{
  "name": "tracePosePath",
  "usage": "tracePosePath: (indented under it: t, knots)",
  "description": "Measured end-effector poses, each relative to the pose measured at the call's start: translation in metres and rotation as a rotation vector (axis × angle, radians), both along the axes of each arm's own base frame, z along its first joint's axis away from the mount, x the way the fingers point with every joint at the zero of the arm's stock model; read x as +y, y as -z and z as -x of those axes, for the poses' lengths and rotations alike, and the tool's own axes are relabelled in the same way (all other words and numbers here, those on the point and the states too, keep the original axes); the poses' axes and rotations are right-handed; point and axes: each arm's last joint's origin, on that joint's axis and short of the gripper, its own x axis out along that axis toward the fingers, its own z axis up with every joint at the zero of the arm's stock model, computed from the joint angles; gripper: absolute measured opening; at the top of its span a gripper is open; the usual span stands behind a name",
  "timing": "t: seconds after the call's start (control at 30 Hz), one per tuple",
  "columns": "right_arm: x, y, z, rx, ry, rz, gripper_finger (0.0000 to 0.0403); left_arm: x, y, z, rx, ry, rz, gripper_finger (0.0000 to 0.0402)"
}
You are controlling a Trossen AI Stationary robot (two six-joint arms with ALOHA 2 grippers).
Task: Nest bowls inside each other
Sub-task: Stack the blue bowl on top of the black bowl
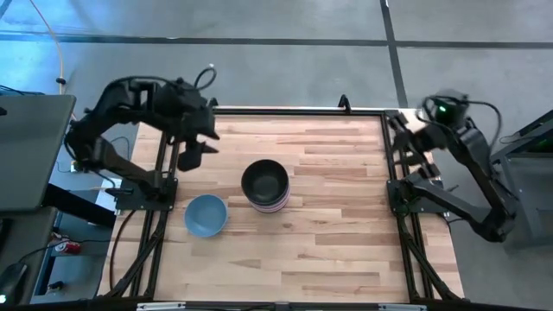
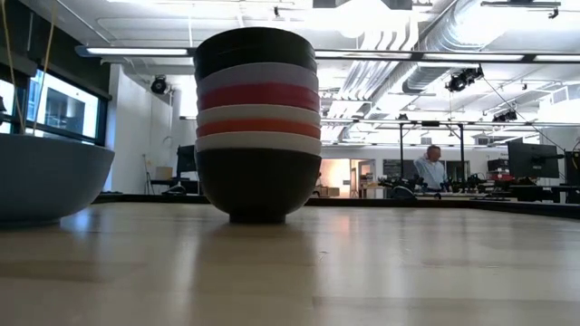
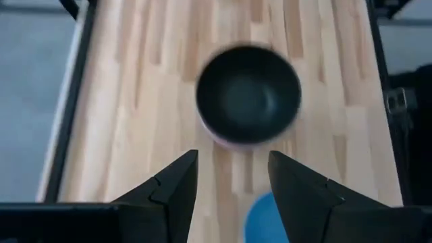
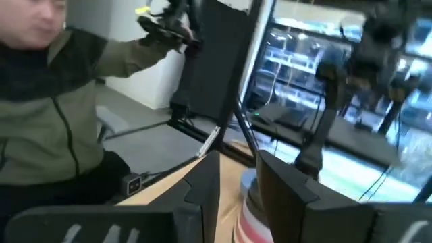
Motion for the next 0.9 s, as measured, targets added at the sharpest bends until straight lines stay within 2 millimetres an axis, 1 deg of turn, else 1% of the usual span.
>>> tracePosePath:
  t: [0.07,0.13,0.23,0.37,0.5,0.67,0.8,0.9]
  knots:
    - [0.01,-0.006,0.005,-0.015,0.025,0.044,0.0091,-0.003,0.011,0.002,0.036,-0.009,0.023,0.017]
    - [0.017,-0.01,0.009,-0.004,0.09,0.059,0.0091,-0.005,0.023,0.003,0.069,-0.015,0.041,0.017]
    - [0.025,-0.014,0.014,0.028,0.179,0.032,0.0091,-0.007,0.045,0.002,0.117,-0.031,0.07,0.017]
    - [0.032,-0.017,0.02,0.061,0.236,-0.039,0.0091,-0.007,0.081,-0.003,0.22,-0.023,0.116,0.017]
    - [0.038,-0.017,0.024,0.038,0.226,-0.008,0.0091,-0.006,0.118,-0.009,0.326,-0.014,0.164,0.017]
    - [0.046,-0.018,0.028,-0.006,0.124,0.041,0.0091,-0.008,0.161,-0.012,0.429,0.0,0.212,0.017]
    - [0.048,-0.018,0.03,-0.03,0.109,0.076,0.0091,-0.009,0.189,-0.009,0.511,-0.003,0.225,0.017]
    - [0.048,-0.018,0.03,-0.03,0.111,0.077,0.0091,-0.011,0.209,-0.008,0.541,0.004,0.229,0.017]
